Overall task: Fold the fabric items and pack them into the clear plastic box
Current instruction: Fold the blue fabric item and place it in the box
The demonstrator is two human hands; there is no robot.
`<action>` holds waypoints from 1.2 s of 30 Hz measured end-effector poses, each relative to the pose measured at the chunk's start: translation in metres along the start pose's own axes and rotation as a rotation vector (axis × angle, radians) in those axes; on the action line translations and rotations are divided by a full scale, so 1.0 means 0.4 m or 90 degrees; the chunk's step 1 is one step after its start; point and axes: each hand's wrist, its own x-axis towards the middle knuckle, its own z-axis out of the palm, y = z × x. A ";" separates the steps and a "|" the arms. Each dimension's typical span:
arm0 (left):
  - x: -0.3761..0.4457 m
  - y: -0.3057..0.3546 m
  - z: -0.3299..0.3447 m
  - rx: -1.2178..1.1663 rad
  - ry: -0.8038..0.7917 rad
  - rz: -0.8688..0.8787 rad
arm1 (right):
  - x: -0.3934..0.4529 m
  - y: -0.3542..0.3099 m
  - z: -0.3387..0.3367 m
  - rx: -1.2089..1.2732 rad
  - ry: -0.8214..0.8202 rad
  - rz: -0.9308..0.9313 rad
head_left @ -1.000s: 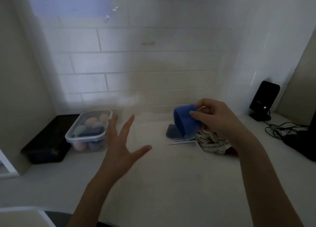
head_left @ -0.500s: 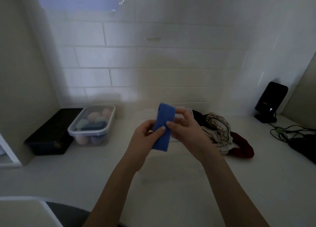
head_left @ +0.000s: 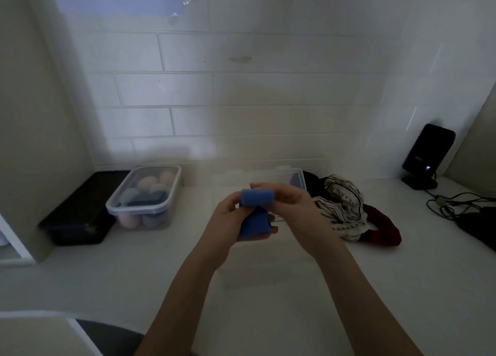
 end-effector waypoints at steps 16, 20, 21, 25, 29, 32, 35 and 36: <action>-0.010 -0.002 -0.011 -0.084 0.029 0.078 | -0.002 -0.005 0.032 -0.179 0.083 -0.096; -0.025 -0.007 -0.005 0.124 0.150 0.269 | -0.008 -0.036 0.049 -0.033 0.043 0.056; -0.029 -0.005 -0.005 0.142 0.150 0.292 | -0.009 -0.036 0.053 -0.038 0.020 0.089; -0.036 -0.010 -0.022 0.236 0.158 0.308 | -0.011 -0.048 0.059 -0.053 -0.043 0.142; -0.049 -0.031 -0.079 0.485 0.255 0.365 | -0.017 -0.059 0.053 -0.247 -0.052 0.256; -0.079 -0.046 -0.101 0.591 0.327 0.374 | -0.028 -0.058 0.083 -0.329 -0.040 0.369; -0.089 -0.070 -0.112 0.565 0.302 0.345 | -0.034 -0.039 0.119 -0.511 -0.097 0.348; -0.089 -0.079 -0.114 0.533 0.278 0.325 | -0.034 -0.031 0.129 -0.572 -0.116 0.332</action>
